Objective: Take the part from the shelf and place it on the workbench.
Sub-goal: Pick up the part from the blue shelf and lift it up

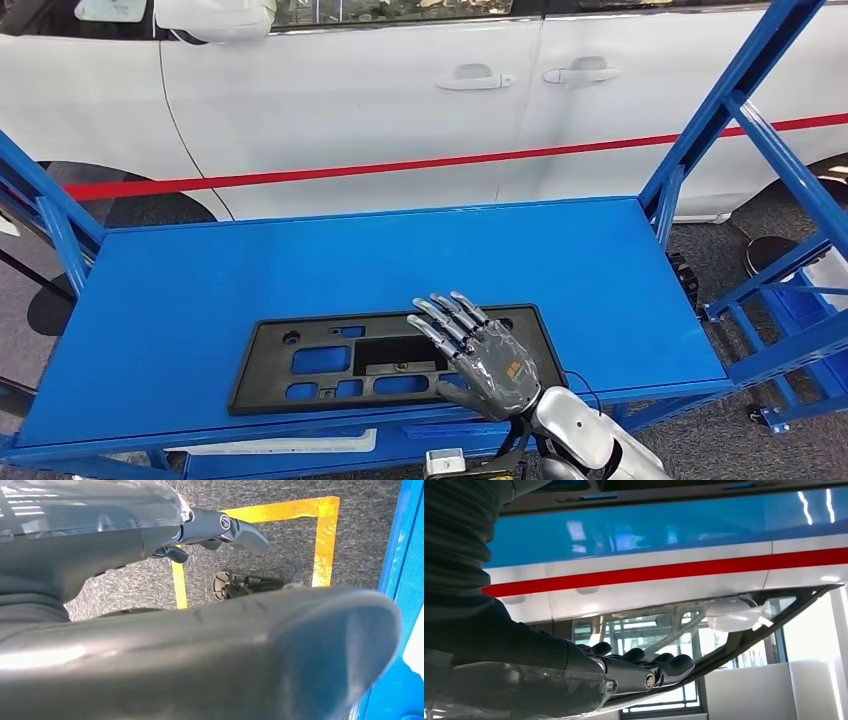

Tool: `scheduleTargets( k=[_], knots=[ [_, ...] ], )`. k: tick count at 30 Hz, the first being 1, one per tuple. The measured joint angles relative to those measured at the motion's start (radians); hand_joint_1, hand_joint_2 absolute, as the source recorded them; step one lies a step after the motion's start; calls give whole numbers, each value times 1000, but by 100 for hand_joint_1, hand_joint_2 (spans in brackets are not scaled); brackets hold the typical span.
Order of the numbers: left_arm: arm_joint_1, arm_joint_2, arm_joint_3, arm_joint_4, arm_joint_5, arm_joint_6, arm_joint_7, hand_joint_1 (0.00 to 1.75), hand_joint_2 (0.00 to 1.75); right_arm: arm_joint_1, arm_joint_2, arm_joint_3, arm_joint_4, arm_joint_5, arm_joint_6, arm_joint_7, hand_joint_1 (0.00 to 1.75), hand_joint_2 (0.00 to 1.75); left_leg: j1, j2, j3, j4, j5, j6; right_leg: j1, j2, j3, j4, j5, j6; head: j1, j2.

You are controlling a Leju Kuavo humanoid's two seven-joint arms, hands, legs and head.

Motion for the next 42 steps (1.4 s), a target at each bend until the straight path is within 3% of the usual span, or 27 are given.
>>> scheduleTargets(
  k=[1, 2, 3, 6, 8, 11, 13, 15, 16, 17, 18, 21, 23, 25, 27, 28, 30, 31, 32, 33, 34, 35, 37, 38, 42],
  knots=[
    [0, 2, 0, 0, 0, 0, -2, 0, 0, 3, -6, -1, 0, 1, 0, 0, 0, 175, 0, 0, 0, 0, 0, 0, -1, 0, -22, 44, -10, 2, 0, 0],
    [0, 3, 0, 0, 0, -1, -6, 0, 0, 4, -12, -2, 0, 2, -1, 0, 0, 175, 0, 0, 0, 1, -1, 0, -1, 0, -27, 52, -1, 3, 0, 0],
    [-1, 4, 0, 0, 0, -3, -11, 0, 0, 5, -17, -3, 0, 3, 0, 0, 0, 175, 0, 0, 1, 2, -1, -1, -2, -1, -13, 22, 26, 3, 0, 0],
    [-9, 6, 0, 0, -6, -13, -16, 0, 0, 1, -34, -12, -2, 5, 4, 6, 0, 175, -3, -3, 3, 7, -7, -9, 0, -2, 79, -170, 112, -7, 0, 0],
    [-16, 8, 0, 0, -15, -16, -10, 0, 0, 0, -48, -18, -6, 6, 9, 14, 0, 175, -7, -4, 2, 9, -10, -19, 5, -1, 100, -219, 119, -17, -1, 0],
    [-18, 11, -3, 0, -27, -13, 9, 0, 0, 0, -78, -28, -18, 3, 20, 20, 0, 175, -6, -4, -1, 18, -22, -35, 2, 0, 100, -224, 122, -33, -2, 0],
    [-18, 13, -5, 0, -33, -8, 19, 0, 0, -4, -99, -34, -30, -6, 35, 19, 0, 175, -4, -3, -32, 89, -68, -44, -1, -2, 102, -229, 124, -44, -2, 0],
    [-15, 15, -6, 0, -32, -2, 21, 0, 0, -11, -117, -38, -38, -17, 51, 15, 0, 175, -3, -3, -94, 225, -132, -49, 1, -3, 102, -228, 123, -50, -2, 0],
    [-13, 17, -6, 0, -30, 1, 19, 0, 0, -14, -124, -39, -40, -22, 58, 13, 0, 175, -2, -3, -122, 281, -149, -50, 2, -3, 102, -227, 123, -51, -2, 0],
    [-11, 18, -6, 0, -28, 3, 17, 0, 0, -19, -128, -39, -41, -26, 63, 12, 0, 175, -2, -3, -134, 303, -146, -50, 2, -2, 102, -227, 122, -51, -2, 0],
    [-9, 19, -6, 0, -27, 4, 15, 0, 0, -25, -130, -39, -41, -29, 66, 11, 0, 175, -2, -3, -127, 284, -123, -49, 3, -2, 103, -226, 121, -51, -2, 0],
    [-9, 22, -7, 0, -30, -1, 8, 0, 0, -41, -134, -40, -45, -37, 69, 12, 0, 175, -4, -3, -39, 88, -24, -37, 4, 1, 108, -222, 116, -45, -2, 0],
    [-10, 22, -9, 0, -35, -7, 8, 0, 0, -47, -135, -40, -48, -39, 67, 14, 0, 175, -7, -4, -10, 21, -8, -28, 7, 1, 106, -221, 116, -37, -2, 0],
    [-10, 22, -11, 0, -42, -11, 12, 0, 0, -48, -136, -41, -54, -40, 65, 18, 0, 175, -7, -4, -9, 14, -5, -20, 8, 0, 105, -223, 117, -26, -1, 0],
    [-9, 21, -14, 0, -46, -12, 17, 0, 0, -48, -137, -43, -64, -34, 60, 26, 0, 175, -3, -4, -5, 3, 2, -9, 7, 0, 98, -204, 101, -16, -1, 0],
    [-10, 20, -15, 0, -47, -12, 20, 0, 0, -48, -138, -44, -69, -28, 56, 32, 0, 175, -1, -3, -3, -2, 5, -4, 6, 0, 83, -167, 77, -11, -1, 0],
    [-11, 18, -17, 0, -49, -12, 25, 0, 0, -43, -139, -45, -81, -13, 47, 46, 0, 175, -1, -2, -3, -3, 6, 0, 2, 0, 24, -44, 14, -5, -1, 0],
    [-12, 18, -17, 0, -50, -12, 26, 0, 0, -38, -139, -47, -88, -6, 42, 52, 0, 175, -1, -2, -4, -2, 6, 0, 0, 0, -5, 16, -7, -2, -1, 0],
    [-12, 17, -18, 0, -50, -11, 27, 0, 0, -33, -139, -49, -96, 0, 34, 58, 0, 175, -1, -2, -4, -2, 5, 0, -2, -1, -21, 45, -9, 0, -1, 0],
    [-12, 16, -18, 0, -50, -11, 28, 0, 0, -29, -139, -54, -105, 6, 22, 61, 0, 175, -1, -2, -3, -1, 4, 0, -4, -1, -19, 38, 9, 1, 0, 0],
    [-13, 16, -18, 0, -51, -10, 28, 0, 0, -27, -139, -59, -116, 11, 8, 63, 0, 175, 0, -3, -2, 1, 3, -2, -6, -1, 1, -7, 41, 2, 0, 0],
    [-16, 15, -18, 0, -51, -9, 27, 0, 0, -27, -138, -67, -127, 16, -10, 65, 0, 175, 0, -4, -1, 4, 1, -5, -9, -2, 34, -77, 77, 2, 0, 0],
    [-23, 14, -18, 0, -52, -8, 27, 0, 0, -33, -134, -81, -147, 23, -41, 66, 0, 175, -3, -5, -4, 11, -5, -15, -8, -2, 85, -187, 116, -3, -1, 0],
    [-26, 14, -18, 0, -52, -7, 27, 0, 0, -37, -130, -86, -155, 25, -54, 65, 0, 175, -4, -5, -6, 14, -7, -21, -5, -1, 94, -211, 120, -7, -1, 0],
    [-40, 14, -19, 0, -52, -7, 26, 0, 0, -70, -104, -97, -177, 13, -85, 42, 0, 175, -3, -4, -14, 31, -22, -43, -5, 2, 92, -218, 123, -33, -2, 0]
  ],
)
